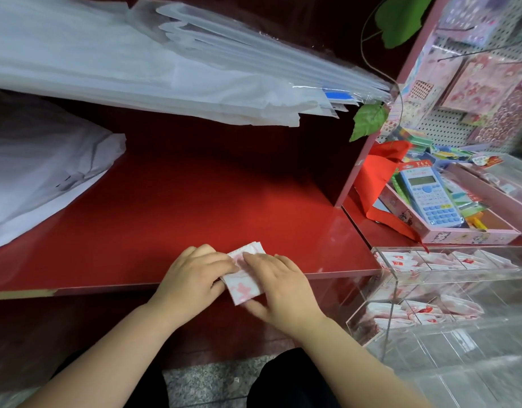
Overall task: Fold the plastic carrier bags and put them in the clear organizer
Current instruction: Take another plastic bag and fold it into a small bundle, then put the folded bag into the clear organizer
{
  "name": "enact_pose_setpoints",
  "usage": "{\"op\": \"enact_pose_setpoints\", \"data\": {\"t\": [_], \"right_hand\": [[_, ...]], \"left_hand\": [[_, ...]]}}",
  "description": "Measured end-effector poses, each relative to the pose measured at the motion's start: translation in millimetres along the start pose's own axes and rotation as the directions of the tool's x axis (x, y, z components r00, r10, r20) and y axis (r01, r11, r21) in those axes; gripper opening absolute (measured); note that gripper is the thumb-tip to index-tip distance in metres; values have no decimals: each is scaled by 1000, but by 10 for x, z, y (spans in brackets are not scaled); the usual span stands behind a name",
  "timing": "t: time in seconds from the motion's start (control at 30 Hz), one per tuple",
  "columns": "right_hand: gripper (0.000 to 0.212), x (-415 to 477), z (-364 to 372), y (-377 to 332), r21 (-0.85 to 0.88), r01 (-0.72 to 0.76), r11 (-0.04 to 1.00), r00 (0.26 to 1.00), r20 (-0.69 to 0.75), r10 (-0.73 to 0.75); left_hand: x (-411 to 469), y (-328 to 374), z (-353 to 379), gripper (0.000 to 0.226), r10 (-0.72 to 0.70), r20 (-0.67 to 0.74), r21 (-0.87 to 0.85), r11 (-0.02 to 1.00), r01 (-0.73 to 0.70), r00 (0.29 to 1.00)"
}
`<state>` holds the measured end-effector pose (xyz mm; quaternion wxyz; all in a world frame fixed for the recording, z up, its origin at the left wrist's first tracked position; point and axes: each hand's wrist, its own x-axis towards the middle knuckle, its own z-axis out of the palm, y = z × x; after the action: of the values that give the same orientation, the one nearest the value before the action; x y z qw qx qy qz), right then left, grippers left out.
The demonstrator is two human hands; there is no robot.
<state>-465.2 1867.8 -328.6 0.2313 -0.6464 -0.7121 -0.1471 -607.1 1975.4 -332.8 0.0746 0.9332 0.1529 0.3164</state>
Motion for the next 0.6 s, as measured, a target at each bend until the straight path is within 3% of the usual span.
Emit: {"op": "enact_pose_setpoints", "data": {"t": [0.1, 0.17, 0.23, 0.3, 0.4, 0.47, 0.5, 0.53, 0.6], "right_hand": [[28, 50, -54, 19, 17, -86, 996, 996, 14, 86], [27, 56, -147, 41, 92, -168, 982, 985, 64, 162], [35, 20, -288, 35, 234, -272, 933, 961, 122, 250], [24, -69, -397, 75, 374, -400, 837, 916, 170, 362], [25, -228, -602, 163, 502, -495, 709, 864, 196, 464], [14, -340, -802, 255, 605, -551, 576, 806, 206, 555], [15, -417, -900, 323, 644, -569, 512, 772, 203, 602], [16, -488, -997, 393, 674, -589, 447, 730, 205, 652], [14, -655, -1160, 563, 699, -618, 360, 656, 207, 726]], "left_hand": [[40, 82, -31, 26, 34, -116, 39, 999, -29, 993], [80, 173, -46, 27, 27, -188, -14, 999, -31, 982], [136, 313, -95, 24, -77, -201, -154, 987, 46, 976], [228, 486, -139, 16, -201, -186, -252, 956, 151, 962], [422, 761, -143, 26, -297, -52, -322, 909, 265, 954], [594, 980, -75, 25, -317, 125, -480, 810, 337, 940], [675, 1084, -2, 37, -319, 174, -575, 735, 359, 932], [754, 1181, 73, 48, -327, 206, -651, 658, 379, 922], [921, 1366, 239, 47, -319, 228, -684, 620, 385, 920]]}}
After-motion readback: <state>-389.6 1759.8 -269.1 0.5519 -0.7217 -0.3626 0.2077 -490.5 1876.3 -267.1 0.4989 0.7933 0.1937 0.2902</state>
